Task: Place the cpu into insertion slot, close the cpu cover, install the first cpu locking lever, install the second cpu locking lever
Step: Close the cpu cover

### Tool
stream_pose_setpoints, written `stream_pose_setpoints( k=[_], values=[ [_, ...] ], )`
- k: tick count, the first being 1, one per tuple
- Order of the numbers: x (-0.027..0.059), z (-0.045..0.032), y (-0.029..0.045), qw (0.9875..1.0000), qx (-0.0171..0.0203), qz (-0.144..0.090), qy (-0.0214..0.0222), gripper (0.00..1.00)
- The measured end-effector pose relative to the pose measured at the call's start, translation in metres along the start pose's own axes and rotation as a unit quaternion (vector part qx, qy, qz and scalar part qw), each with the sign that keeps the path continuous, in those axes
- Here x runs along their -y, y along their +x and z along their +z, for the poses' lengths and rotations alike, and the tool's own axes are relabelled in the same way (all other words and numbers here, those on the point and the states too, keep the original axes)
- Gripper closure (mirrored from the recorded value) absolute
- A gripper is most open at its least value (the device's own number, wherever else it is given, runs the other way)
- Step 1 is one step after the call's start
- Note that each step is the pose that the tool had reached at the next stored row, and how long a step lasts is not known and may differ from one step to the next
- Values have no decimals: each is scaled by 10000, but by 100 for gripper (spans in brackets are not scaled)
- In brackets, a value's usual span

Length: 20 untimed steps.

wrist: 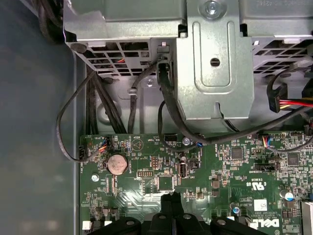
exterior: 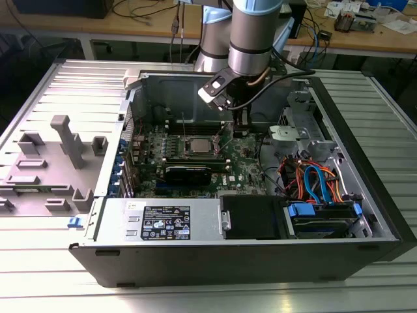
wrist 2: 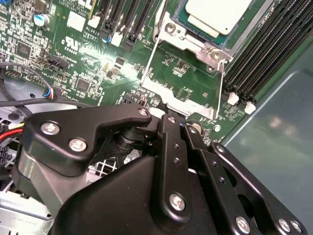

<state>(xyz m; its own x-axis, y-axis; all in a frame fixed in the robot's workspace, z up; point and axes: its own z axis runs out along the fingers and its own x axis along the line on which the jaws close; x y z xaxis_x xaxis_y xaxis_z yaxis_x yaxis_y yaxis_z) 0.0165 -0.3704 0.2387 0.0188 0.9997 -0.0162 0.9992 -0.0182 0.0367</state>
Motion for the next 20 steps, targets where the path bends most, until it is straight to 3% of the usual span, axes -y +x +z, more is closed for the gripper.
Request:
stream_pose_setpoints(
  k=[13,20],
  values=[
    [131,-5,-15,10000,0,0,0,89],
    [136,-5,-18,10000,0,0,0,89]
  ],
)
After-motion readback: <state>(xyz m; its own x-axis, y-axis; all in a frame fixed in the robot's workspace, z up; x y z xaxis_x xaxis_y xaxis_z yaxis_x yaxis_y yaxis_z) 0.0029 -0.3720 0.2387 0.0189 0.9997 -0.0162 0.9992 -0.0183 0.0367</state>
